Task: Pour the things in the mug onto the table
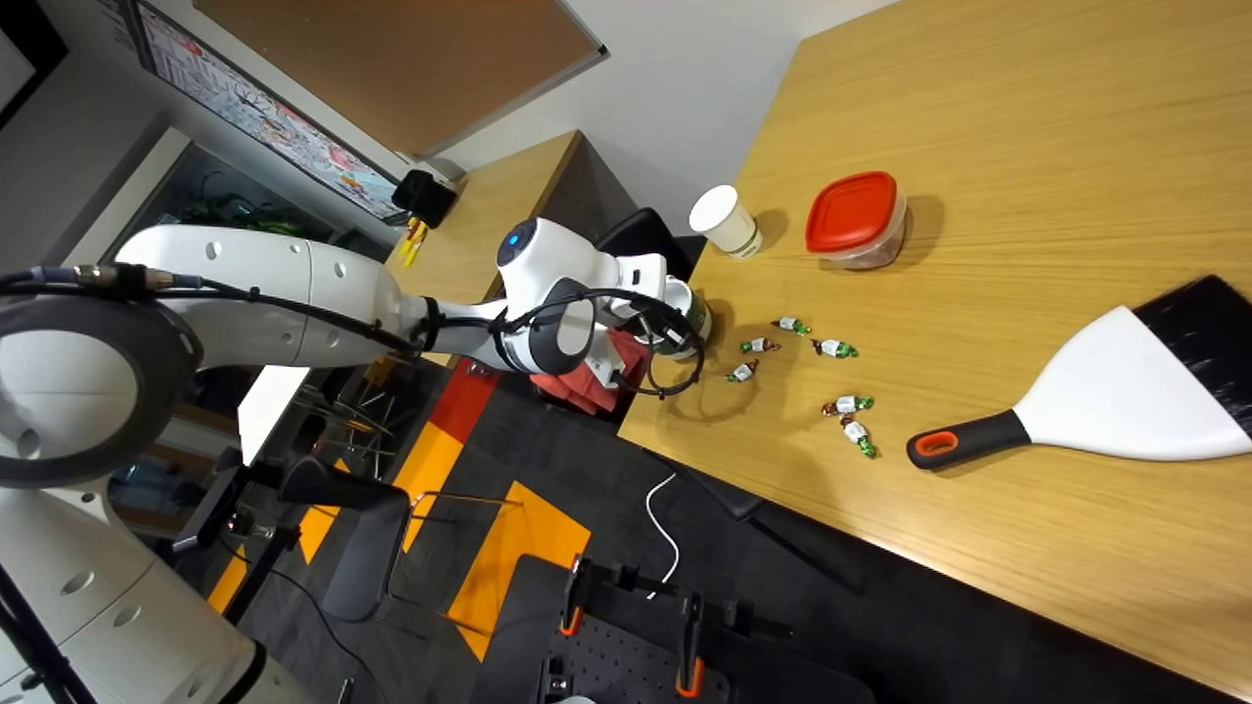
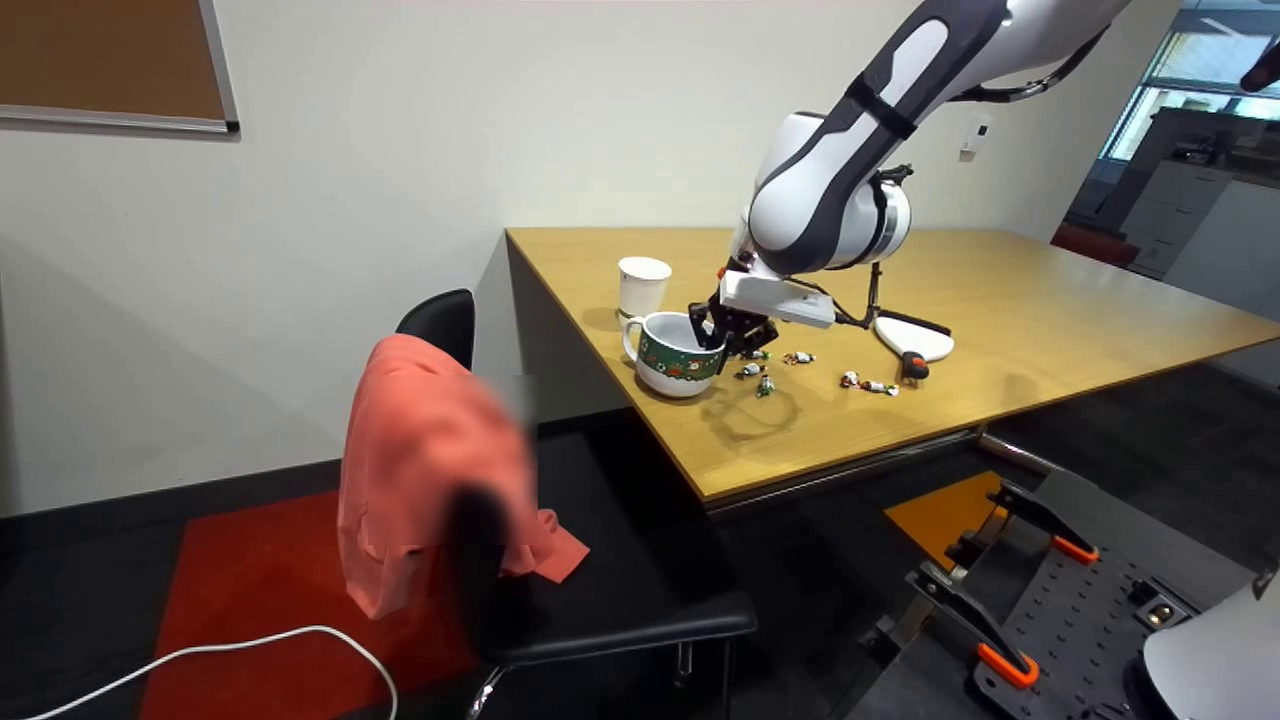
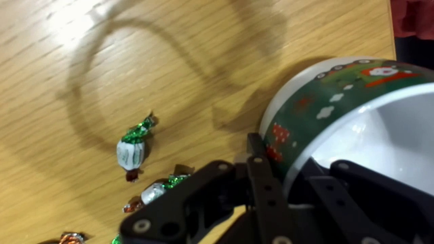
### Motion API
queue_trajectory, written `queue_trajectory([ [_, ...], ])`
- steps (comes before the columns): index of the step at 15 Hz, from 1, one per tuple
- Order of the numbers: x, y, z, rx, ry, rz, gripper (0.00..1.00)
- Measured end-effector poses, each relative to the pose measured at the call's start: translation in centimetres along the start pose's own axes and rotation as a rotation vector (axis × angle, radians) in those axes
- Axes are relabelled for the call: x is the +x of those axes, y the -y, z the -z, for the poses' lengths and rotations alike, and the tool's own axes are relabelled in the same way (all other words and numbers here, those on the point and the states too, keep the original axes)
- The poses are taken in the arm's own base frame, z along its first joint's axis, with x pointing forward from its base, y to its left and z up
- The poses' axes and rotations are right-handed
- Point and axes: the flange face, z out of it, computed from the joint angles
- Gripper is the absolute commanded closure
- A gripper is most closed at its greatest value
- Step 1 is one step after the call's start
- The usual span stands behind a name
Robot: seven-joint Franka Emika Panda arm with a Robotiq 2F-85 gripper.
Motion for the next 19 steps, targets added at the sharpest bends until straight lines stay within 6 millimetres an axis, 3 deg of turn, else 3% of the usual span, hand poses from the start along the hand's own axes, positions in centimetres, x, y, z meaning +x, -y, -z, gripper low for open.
queue_trajectory([
  [1, 0.0, 0.1, 0.0, -0.001, -0.002, 0.001, 0.65],
  [2, 0.1, 0.1, 0.0, -0.003, -0.005, 0.003, 0.64],
  [5, 0.6, 0.4, 0.6, -0.006, -0.028, 0.009, 0.42],
  [10, 1.9, 0.7, 4.4, 0.006, -0.093, 0.023, 0.05],
  [15, 0.7, 0.2, 10.5, 0.060, -0.062, 0.142, 0.00],
  [19, 0.8, -3.8, 15.4, 0.049, 0.027, 0.226, 0.00],
])
